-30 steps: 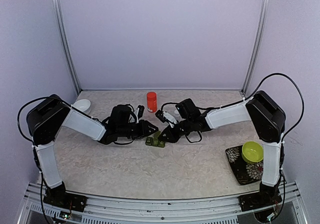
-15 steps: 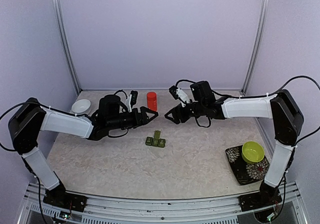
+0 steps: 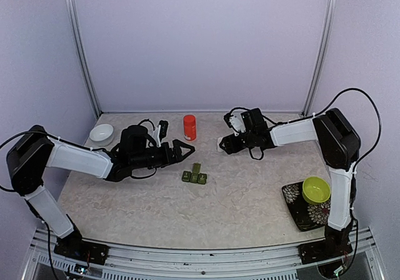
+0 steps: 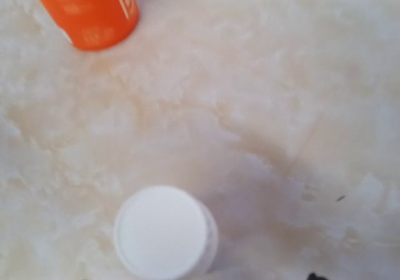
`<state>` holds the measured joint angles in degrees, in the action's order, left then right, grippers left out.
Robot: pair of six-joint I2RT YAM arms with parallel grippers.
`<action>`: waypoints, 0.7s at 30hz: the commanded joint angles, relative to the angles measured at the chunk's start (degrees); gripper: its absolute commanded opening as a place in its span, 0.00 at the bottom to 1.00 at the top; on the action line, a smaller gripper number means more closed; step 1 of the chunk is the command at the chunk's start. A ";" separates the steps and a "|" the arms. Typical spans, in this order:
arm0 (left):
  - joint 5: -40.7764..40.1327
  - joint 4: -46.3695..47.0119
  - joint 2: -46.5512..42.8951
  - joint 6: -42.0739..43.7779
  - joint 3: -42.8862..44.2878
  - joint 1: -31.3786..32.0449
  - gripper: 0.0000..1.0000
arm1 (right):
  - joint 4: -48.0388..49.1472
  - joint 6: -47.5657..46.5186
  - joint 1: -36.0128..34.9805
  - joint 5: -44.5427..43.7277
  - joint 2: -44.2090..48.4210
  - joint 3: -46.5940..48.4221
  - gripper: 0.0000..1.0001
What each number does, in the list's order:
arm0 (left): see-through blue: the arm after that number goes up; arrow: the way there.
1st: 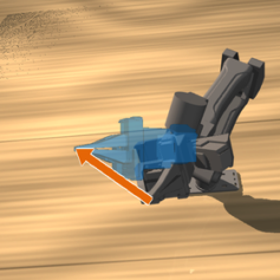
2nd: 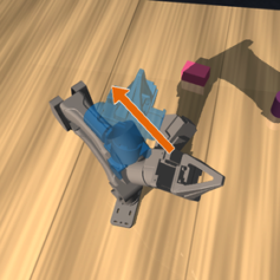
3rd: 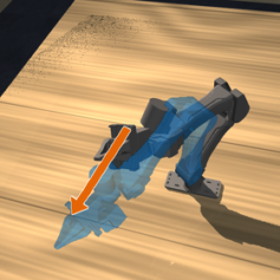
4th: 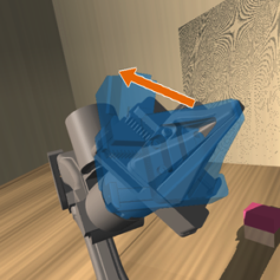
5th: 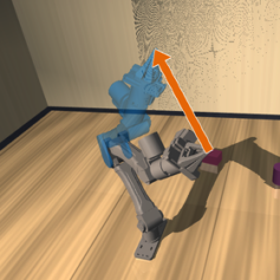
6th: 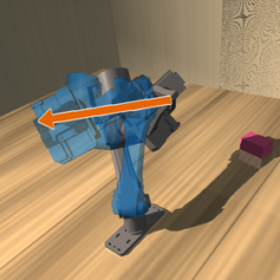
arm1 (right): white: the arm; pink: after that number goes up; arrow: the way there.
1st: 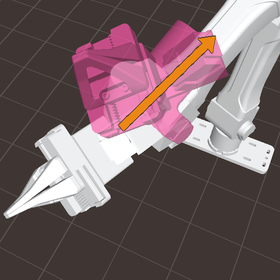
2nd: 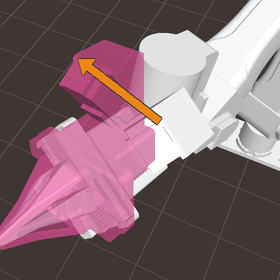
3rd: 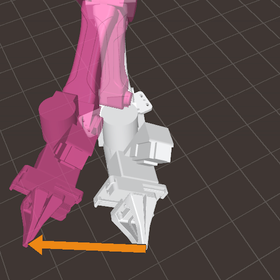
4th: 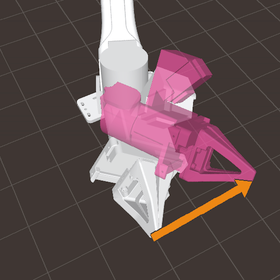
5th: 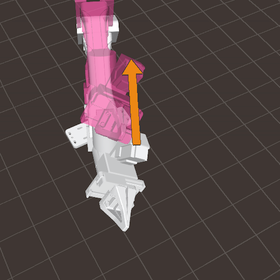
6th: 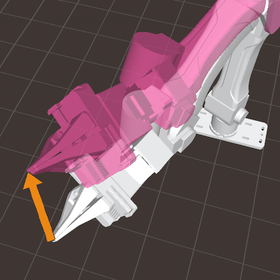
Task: Sort the pills into containers
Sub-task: Place the pill bottle at the center of the board.
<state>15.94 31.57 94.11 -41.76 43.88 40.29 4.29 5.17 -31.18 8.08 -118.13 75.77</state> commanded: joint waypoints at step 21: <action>-1.80 0.77 -0.09 0.07 -2.04 -0.04 0.98 | 0.67 -4.23 -0.38 3.21 -8.10 6.93 0.14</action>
<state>14.50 31.59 94.04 -41.91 42.46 40.32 4.56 2.31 -31.20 10.59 -127.28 83.61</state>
